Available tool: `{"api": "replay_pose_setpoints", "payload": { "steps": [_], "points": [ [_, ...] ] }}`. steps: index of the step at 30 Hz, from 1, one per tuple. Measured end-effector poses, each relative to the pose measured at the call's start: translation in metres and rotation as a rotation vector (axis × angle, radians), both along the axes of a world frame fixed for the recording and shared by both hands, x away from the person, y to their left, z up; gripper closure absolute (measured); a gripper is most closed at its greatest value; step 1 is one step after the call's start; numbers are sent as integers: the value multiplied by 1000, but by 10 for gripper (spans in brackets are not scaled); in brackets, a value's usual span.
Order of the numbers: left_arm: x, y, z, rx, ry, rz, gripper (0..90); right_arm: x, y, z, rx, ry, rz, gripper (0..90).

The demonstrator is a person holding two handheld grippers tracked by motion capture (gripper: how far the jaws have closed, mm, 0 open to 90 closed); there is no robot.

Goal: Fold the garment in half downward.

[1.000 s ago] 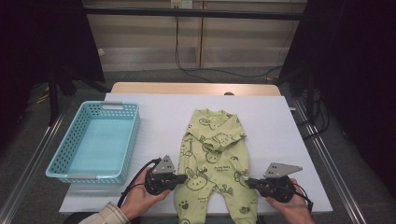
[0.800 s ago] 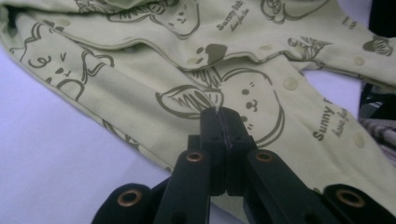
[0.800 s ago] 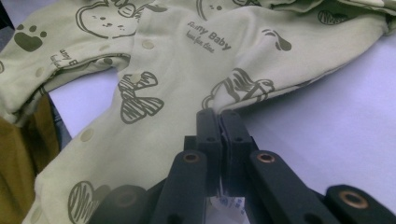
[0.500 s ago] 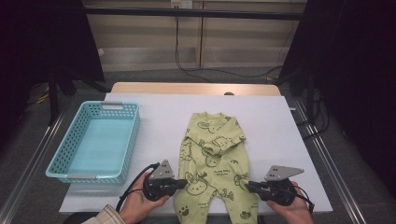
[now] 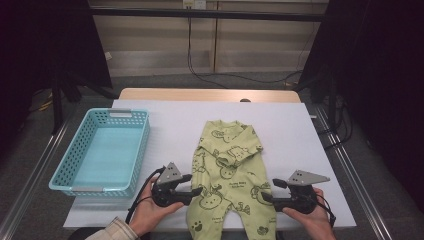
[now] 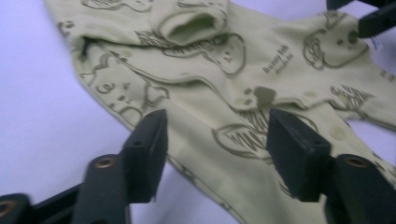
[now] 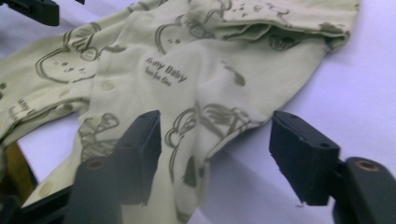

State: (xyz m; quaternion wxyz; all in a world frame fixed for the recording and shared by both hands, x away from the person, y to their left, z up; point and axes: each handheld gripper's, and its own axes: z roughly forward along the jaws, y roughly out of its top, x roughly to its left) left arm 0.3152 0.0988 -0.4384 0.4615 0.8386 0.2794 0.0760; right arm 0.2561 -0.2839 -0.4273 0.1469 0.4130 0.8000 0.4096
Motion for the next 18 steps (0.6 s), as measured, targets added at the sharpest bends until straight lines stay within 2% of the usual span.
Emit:
{"api": "replay_pose_setpoints", "payload": {
  "steps": [1, 4, 6, 7, 8, 9, 10, 13, 16, 18],
  "points": [
    [2, 0, 0, -18, -2, 17, 354, 1, 0, 0, 8, -4, -3, 313],
    [8, 0, 0, -20, -14, 38, 219, 6, -1, 0, 25, -1, -29, 215],
    [12, -1, 1, -43, 1, 59, 173, 10, -1, 1, 24, -7, -47, 197],
    [12, -1, 1, -43, 1, 59, 161, 10, -1, 1, 24, -7, -47, 197],
    [14, -3, 1, -65, -4, 71, 161, 12, 0, 1, 21, -11, -53, 173],
    [17, -5, 3, -54, -28, 74, 147, 16, 1, 2, 26, 1, -74, 118],
    [20, -5, 4, -33, -38, 62, 136, 18, 1, 1, 18, -12, -69, 105],
    [27, -6, 5, -31, -29, 58, 127, 21, 1, 3, 27, -21, -66, 55],
    [33, -7, 5, -21, -56, 64, 126, 26, 0, 3, 35, -36, -47, 95],
    [37, -9, 6, -28, -57, 62, 126, 29, 1, 3, 47, -32, -51, 96]
  ]
}}
